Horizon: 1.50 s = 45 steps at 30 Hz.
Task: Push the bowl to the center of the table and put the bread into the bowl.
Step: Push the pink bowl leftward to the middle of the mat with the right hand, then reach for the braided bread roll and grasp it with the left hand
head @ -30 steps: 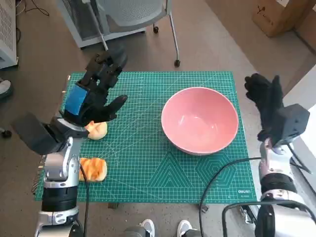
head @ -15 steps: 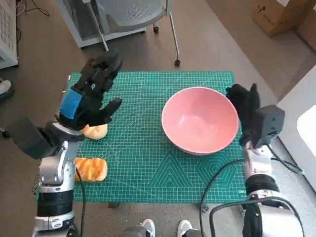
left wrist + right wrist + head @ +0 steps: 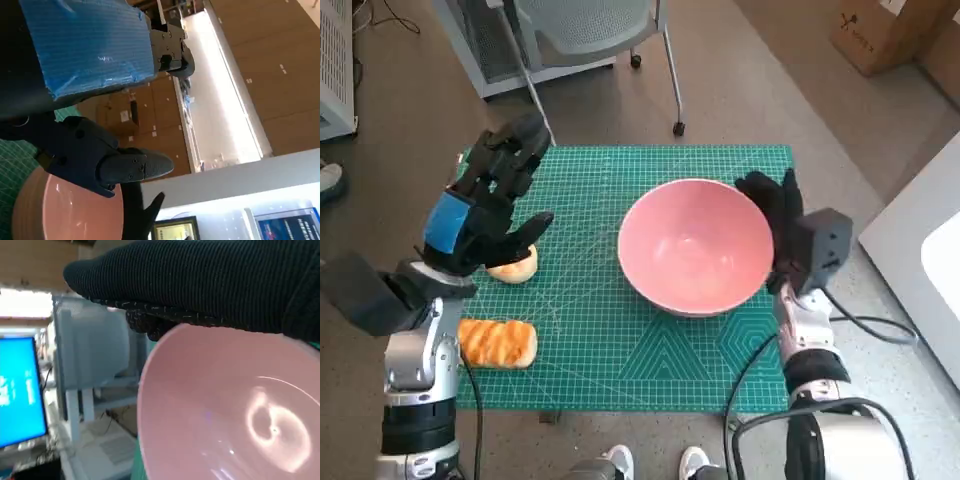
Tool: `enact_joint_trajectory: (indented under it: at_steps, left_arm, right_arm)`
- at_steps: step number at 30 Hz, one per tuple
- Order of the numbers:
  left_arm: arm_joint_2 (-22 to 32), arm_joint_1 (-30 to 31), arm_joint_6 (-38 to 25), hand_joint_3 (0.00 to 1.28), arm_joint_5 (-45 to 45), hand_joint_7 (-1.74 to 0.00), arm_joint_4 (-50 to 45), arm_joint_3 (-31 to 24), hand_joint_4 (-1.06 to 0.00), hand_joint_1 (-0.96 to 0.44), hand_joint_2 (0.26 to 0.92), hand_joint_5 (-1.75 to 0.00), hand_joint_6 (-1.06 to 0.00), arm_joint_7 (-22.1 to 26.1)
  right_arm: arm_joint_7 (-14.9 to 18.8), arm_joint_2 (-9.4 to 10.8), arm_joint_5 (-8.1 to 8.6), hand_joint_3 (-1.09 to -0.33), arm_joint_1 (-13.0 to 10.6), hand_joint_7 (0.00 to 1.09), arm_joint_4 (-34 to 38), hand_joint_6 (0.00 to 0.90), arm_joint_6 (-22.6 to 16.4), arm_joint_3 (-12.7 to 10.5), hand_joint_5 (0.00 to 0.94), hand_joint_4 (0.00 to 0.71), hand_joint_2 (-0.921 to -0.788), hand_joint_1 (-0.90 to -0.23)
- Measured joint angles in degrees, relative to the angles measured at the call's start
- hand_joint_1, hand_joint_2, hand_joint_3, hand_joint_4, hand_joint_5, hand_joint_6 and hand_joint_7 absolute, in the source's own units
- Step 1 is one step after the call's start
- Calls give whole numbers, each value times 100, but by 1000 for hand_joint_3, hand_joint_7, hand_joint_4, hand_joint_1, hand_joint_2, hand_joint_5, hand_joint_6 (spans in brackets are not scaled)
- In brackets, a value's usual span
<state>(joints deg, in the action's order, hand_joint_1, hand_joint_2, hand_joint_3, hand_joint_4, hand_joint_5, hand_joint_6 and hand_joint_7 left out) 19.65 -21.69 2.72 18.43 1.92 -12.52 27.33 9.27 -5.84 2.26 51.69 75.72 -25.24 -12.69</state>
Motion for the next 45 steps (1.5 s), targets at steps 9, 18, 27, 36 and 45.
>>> enact_joint_trajectory:
  at_steps: [9, 18, 27, 36, 45]
  left_arm:
    - [41, 236, 2, 149, 4, -510, -107, -166, -110, -512, 919, -35, 1, -27]
    - [44, 452, 4, 137, -8, -522, -262, -260, -117, -515, 921, -31, 1, -138]
    - [45, 567, 6, 136, -15, -520, -471, -292, -120, -510, 921, -28, 1, -257]
    - [63, 716, -13, 139, 6, -496, -695, -356, -111, -509, 921, -19, 1, -261]
    - [266, 762, -73, 144, 19, -510, -907, -504, -109, -506, 921, -15, 1, -264]
  right_arm:
    - [1, 201, -49, -768, 254, 28, -1, 309, 27, 41, 9, 168, -921, -595]
    - [1, 406, -78, -753, 400, 27, 13, 309, 102, 59, 10, 179, -921, -599]
    - [32, 494, -148, -749, 491, 26, 15, 310, 108, 84, 6, 177, -921, -603]
    - [248, 294, -148, -748, 566, 23, -41, 306, -117, 82, 5, 179, -921, -592]
    - [687, -87, -32, -716, 668, 25, -283, 315, -883, 4, 5, 185, -921, -627]
